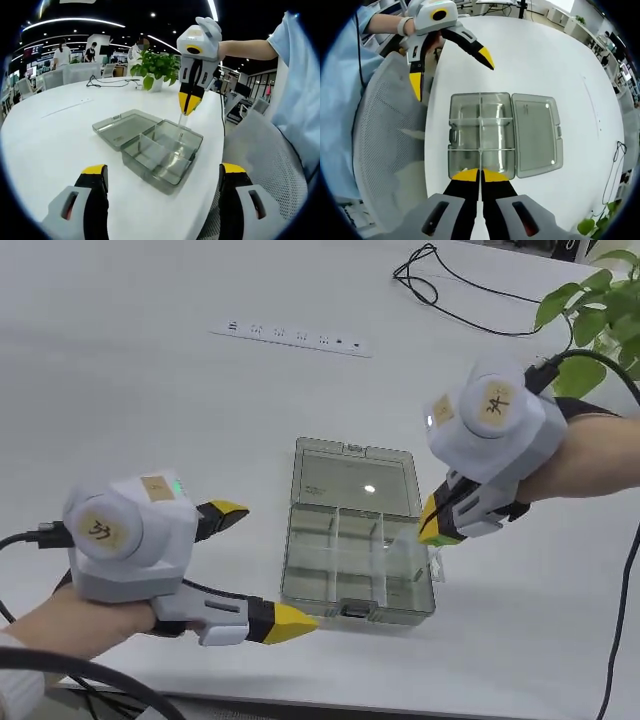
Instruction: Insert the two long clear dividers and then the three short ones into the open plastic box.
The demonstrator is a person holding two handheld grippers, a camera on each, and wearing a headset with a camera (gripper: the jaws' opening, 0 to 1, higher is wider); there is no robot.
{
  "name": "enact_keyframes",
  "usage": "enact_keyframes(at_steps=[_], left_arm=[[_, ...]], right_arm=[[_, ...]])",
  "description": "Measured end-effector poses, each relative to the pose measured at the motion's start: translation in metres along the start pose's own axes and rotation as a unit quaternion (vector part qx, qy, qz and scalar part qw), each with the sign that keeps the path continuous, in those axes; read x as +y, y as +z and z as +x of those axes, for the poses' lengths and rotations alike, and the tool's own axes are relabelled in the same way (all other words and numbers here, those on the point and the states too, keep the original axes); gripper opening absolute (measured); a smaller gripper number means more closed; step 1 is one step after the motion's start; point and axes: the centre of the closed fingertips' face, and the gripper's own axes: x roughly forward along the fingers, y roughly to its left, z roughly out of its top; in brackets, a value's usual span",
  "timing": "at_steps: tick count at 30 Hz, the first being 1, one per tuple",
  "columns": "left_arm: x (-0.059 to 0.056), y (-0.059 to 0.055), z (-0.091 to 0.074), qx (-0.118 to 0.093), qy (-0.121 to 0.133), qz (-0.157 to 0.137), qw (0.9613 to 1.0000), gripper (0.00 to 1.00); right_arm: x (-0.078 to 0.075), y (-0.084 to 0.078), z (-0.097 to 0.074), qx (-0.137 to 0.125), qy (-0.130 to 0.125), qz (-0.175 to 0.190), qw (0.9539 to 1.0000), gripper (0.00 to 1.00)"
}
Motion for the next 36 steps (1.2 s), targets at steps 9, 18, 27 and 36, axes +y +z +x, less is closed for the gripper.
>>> enact_keyframes(at_steps=[9,18,27,36], left_arm=[[0.002,-0.002,-0.003,0.000,0.002,-0.003,1.0000,0.92],[0.002,-0.003,-0.003,0.000,0.001,-0.006,1.0000,0.91],[0.003,-0.002,-0.002,-0.001,0.001,-0.006,1.0000,0.90],[0.002,-0.001,-0.002,-0.003,0.002,-0.005,1.0000,0.90]], right_arm=[[-0.003,-0.006,0.015,0.017,0.007,-0.010,0.9998,0.02],[-0.007,-0.011,0.027,0.026,0.012,-0.016,0.9995,0.02],[-0.008,-0.017,0.044,0.033,0.018,-0.012,0.9992,0.02],[-0.008,-0.019,0.049,0.034,0.009,-0.010,0.9993,0.02]])
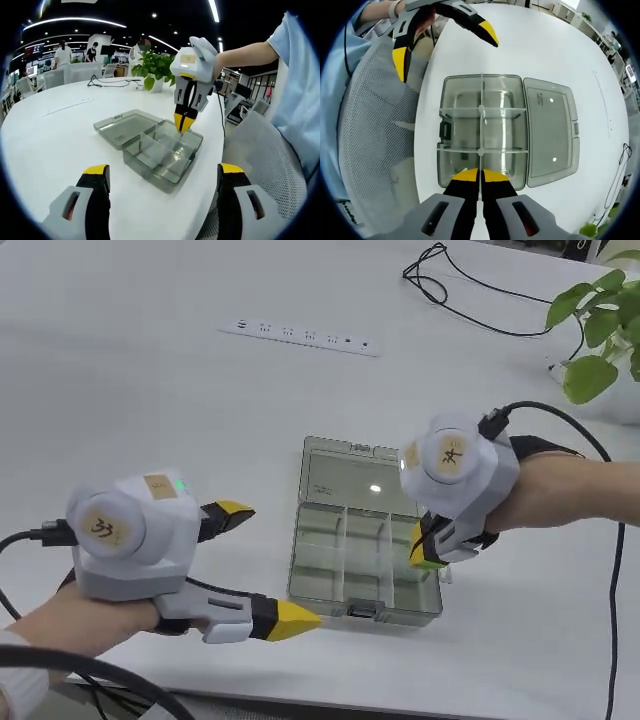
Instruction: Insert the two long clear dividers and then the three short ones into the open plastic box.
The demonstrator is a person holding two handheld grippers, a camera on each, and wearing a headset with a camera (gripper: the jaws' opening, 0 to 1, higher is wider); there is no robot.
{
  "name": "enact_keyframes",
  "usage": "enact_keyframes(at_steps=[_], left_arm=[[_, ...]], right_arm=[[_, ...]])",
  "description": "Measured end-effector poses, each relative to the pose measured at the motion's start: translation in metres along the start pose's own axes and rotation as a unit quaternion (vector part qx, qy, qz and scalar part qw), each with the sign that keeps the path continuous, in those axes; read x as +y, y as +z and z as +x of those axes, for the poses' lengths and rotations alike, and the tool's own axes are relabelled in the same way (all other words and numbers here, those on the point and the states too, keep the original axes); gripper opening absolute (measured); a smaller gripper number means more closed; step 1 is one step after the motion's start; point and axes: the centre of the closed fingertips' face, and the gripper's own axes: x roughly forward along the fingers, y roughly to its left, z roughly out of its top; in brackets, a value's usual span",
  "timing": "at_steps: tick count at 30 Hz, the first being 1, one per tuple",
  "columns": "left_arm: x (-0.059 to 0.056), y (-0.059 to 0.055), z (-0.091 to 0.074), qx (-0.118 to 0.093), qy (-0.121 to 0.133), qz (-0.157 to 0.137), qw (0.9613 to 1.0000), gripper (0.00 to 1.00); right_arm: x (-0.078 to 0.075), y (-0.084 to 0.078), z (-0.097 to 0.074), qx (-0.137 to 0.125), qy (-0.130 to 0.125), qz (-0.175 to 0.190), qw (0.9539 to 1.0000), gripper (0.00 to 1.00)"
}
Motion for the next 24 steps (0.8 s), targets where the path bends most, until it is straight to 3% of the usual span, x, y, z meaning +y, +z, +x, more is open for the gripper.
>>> enact_keyframes(at_steps=[11,13,14,16,18,20,23,24], left_arm=[[-0.002,0.001,-0.001,0.000,0.005,0.000,1.0000,0.89],[-0.002,0.001,-0.002,0.003,0.008,0.001,1.0000,0.89],[-0.002,0.001,-0.003,0.005,0.010,0.000,0.9999,0.89],[0.000,0.003,-0.007,0.004,0.021,-0.002,0.9998,0.89],[0.002,0.003,-0.011,0.003,0.030,-0.007,0.9995,0.89],[0.005,0.007,-0.015,-0.013,0.043,-0.017,0.9988,0.89],[0.004,0.007,-0.020,-0.016,0.054,-0.022,0.9982,0.89],[0.003,0.005,-0.020,-0.008,0.056,-0.022,0.9982,0.89]], right_arm=[[0.002,-0.006,0.013,-0.001,-0.020,-0.016,0.9997,0.04],[0.002,-0.001,0.011,-0.023,-0.025,-0.011,0.9994,0.08],[-0.005,0.004,0.006,-0.049,-0.053,-0.004,0.9974,0.09],[-0.002,0.009,-0.007,-0.089,-0.064,0.019,0.9938,0.13],[0.000,0.013,-0.023,-0.134,-0.089,0.037,0.9863,0.19],[0.010,0.010,-0.033,-0.164,-0.096,0.062,0.9798,0.25],[0.020,0.001,-0.044,-0.203,-0.122,0.097,0.9668,0.33],[0.025,-0.002,-0.049,-0.228,-0.129,0.122,0.9573,0.34]])
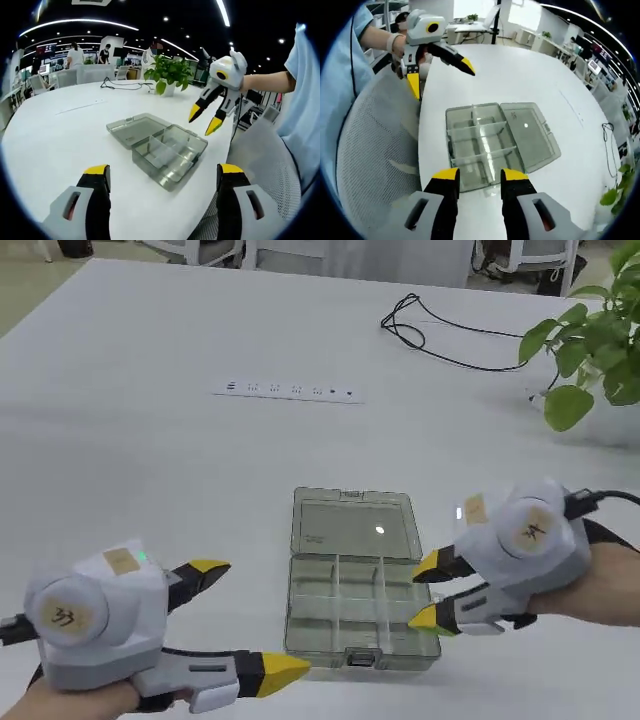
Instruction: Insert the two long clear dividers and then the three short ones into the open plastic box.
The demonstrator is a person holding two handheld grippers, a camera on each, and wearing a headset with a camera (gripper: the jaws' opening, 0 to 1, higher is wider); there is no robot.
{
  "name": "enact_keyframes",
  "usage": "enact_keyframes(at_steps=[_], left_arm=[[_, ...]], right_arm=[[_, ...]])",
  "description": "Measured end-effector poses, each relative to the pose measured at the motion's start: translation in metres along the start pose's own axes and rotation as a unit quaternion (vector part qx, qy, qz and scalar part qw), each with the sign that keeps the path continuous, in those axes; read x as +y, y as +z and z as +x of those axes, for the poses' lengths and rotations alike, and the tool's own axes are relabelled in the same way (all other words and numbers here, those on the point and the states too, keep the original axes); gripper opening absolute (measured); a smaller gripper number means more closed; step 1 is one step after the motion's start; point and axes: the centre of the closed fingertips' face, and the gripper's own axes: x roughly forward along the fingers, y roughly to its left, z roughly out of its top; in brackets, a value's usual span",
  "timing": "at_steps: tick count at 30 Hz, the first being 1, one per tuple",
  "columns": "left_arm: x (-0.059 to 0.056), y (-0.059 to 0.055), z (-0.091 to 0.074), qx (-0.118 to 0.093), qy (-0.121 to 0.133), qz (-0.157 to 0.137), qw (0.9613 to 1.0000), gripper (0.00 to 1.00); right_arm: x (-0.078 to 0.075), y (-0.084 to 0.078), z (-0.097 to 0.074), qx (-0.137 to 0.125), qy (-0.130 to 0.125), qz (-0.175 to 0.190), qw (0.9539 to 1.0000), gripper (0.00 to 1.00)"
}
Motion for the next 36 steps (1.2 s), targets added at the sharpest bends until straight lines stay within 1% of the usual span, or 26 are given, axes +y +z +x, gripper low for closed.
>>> enact_keyframes(at_steps=[1,2,3,4,6,7,8,10,11,12,13,15,17,19,20,21,23,24,25,27,28,29,30,32,34,36], left_arm=[[-0.001,-0.001,0.000,0.002,0.001,0.001,1.0000,0.89],[-0.002,-0.002,-0.001,0.004,0.004,0.004,1.0000,0.90],[-0.003,-0.002,-0.002,0.005,0.006,0.006,1.0000,0.90],[-0.003,-0.003,-0.004,0.006,0.008,0.007,0.9999,0.91],[-0.004,-0.004,-0.006,0.006,0.009,0.006,0.9999,0.92],[-0.005,-0.004,-0.008,0.007,0.009,0.007,0.9999,0.92],[-0.004,-0.005,-0.009,0.007,0.011,0.007,0.9999,0.93],[-0.003,-0.005,-0.012,0.006,0.013,0.004,0.9999,0.95],[-0.003,-0.005,-0.013,0.005,0.015,0.003,0.9999,0.95],[-0.004,-0.003,-0.015,0.004,0.015,0.003,0.9999,0.97],[-0.005,-0.002,-0.016,0.000,0.013,0.001,0.9999,0.98],[-0.006,0.000,-0.017,-0.003,0.016,0.001,0.9999,1.00],[-0.008,0.001,-0.018,-0.005,0.014,-0.003,0.9999,1.00],[-0.011,0.002,-0.017,-0.009,0.010,-0.007,0.9999,1.00],[-0.011,0.002,-0.016,-0.009,0.010,-0.007,0.9999,1.00],[-0.010,0.001,-0.014,-0.008,0.014,-0.010,0.9998,1.00],[-0.008,0.005,-0.012,-0.021,0.023,-0.009,0.9995,1.00],[-0.008,0.008,-0.010,-0.030,0.025,-0.009,0.9992,1.00],[-0.008,0.008,-0.009,-0.032,0.027,-0.009,0.9991,1.00],[-0.007,0.007,-0.006,-0.034,0.031,-0.008,0.9989,1.00],[-0.005,0.007,-0.004,-0.034,0.037,-0.010,0.9987,1.00],[-0.005,0.007,-0.003,-0.034,0.040,-0.014,0.9986,1.00],[-0.007,0.008,-0.003,-0.037,0.041,-0.015,0.9984,1.00],[-0.008,0.009,-0.001,-0.040,0.047,-0.020,0.9979,1.00],[-0.008,0.010,0.002,-0.044,0.051,-0.023,0.9975,1.00],[-0.008,0.009,0.004,-0.042,0.053,-0.024,0.9974,1.00]], right_arm=[[0.003,-0.003,-0.005,-0.012,-0.004,0.025,0.9996,0.35],[0.007,-0.007,-0.012,-0.029,-0.012,0.059,0.9978,0.37],[0.009,-0.010,-0.018,-0.040,-0.015,0.074,0.9963,0.38],[0.011,-0.015,-0.026,-0.053,-0.027,0.098,0.9934,0.40],[0.013,-0.026,-0.036,-0.064,-0.039,0.125,0.9894,0.44],[0.012,-0.034,-0.042,-0.070,-0.056,0.139,0.9862,0.48],[0.012,-0.040,-0.047,-0.074,-0.066,0.150,0.9838,0.52],[0.011,-0.053,-0.058,-0.086,-0.086,0.179,0.9762,0.60],[0.010,-0.056,-0.065,-0.103,-0.099,0.192,0.9709,0.63],[0.010,-0.057,-0.067,-0.110,-0.102,0.195,0.9692,0.66],[0.010,-0.059,-0.073,-0.127,-0.111,0.214,0.9622,0.71],[0.009,-0.063,-0.081,-0.148,-0.127,0.228,0.9539,0.79],[0.009,-0.064,-0.088,-0.168,-0.142,0.233,0.9473,0.89],[0.010,-0.066,-0.091,-0.177,-0.151,0.239,0.9427,0.99],[0.012,-0.068,-0.091,-0.177,-0.151,0.241,0.9422,0.99],[0.013,-0.069,-0.090,-0.185,-0.150,0.247,0.9392,1.00],[0.018,-0.072,-0.089,-0.188,-0.148,0.250,0.9380,1.00],[0.020,-0.073,-0.088,-0.193,-0.150,0.245,0.9383,1.00],[0.020,-0.075,-0.086,-0.193,-0.152,0.243,0.9385,1.00],[0.019,-0.080,-0.084,-0.193,-0.159,0.240,0.9379,1.00],[0.017,-0.082,-0.083,-0.195,-0.165,0.241,0.9364,1.00],[0.015,-0.083,-0.084,-0.197,-0.169,0.247,0.9336,1.00],[0.014,-0.083,-0.083,-0.202,-0.166,0.260,0.9296,1.00],[0.013,-0.080,-0.083,-0.214,-0.162,0.259,0.9280,1.00],[0.009,-0.081,-0.079,-0.216,-0.159,0.258,0.9282,1.00],[0.005,-0.083,-0.075,-0.216,-0.161,0.265,0.9258,1.00]])
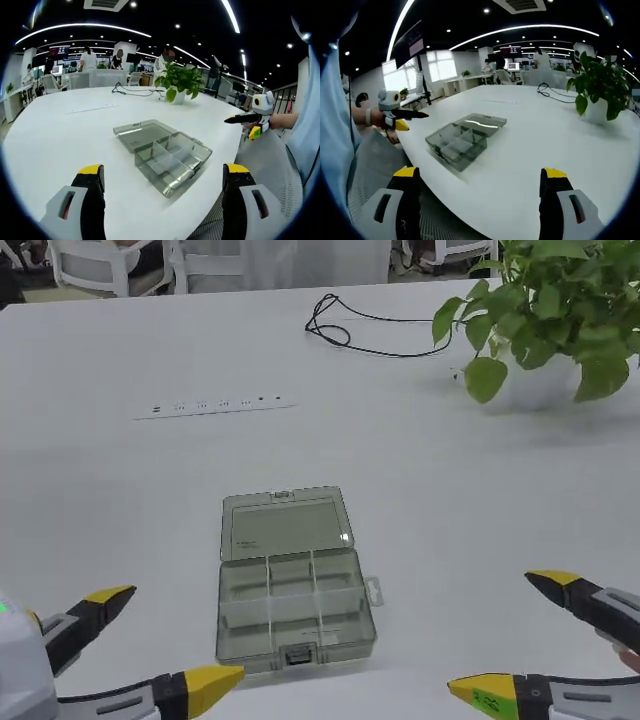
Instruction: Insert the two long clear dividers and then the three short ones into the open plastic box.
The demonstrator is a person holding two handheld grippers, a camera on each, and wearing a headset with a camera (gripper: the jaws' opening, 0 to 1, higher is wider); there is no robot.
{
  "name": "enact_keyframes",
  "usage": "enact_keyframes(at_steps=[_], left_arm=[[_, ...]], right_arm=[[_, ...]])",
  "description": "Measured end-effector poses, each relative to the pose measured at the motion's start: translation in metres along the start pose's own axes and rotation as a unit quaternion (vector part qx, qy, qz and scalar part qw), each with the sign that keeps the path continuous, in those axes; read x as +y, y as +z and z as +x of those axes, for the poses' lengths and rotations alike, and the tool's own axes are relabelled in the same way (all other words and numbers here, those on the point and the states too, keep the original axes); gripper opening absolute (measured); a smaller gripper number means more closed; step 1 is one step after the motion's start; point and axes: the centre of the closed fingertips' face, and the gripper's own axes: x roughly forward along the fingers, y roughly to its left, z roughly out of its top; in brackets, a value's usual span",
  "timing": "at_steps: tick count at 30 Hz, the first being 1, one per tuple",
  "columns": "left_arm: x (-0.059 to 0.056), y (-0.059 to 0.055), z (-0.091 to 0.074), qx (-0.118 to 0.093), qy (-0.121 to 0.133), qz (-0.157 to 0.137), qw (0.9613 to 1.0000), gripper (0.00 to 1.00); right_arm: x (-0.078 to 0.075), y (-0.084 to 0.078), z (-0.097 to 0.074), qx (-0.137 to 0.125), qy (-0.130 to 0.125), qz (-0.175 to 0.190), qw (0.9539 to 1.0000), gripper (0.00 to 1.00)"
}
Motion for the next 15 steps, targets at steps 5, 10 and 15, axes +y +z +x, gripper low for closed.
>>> enact_keyframes(at_steps=[5,10,15], left_arm=[[0.003,-0.001,0.002,-0.008,0.007,-0.009,0.9999,1.00],[0.006,-0.006,0.003,-0.001,0.012,-0.011,0.9999,1.00],[0.005,-0.010,0.003,0.009,0.011,-0.010,0.9999,1.00]], right_arm=[[0.004,0.004,0.008,-0.004,0.005,0.000,1.0000,1.00],[0.000,0.001,0.005,-0.002,0.003,0.004,1.0000,1.00],[0.001,0.001,0.005,-0.004,0.002,0.012,0.9999,1.00]])
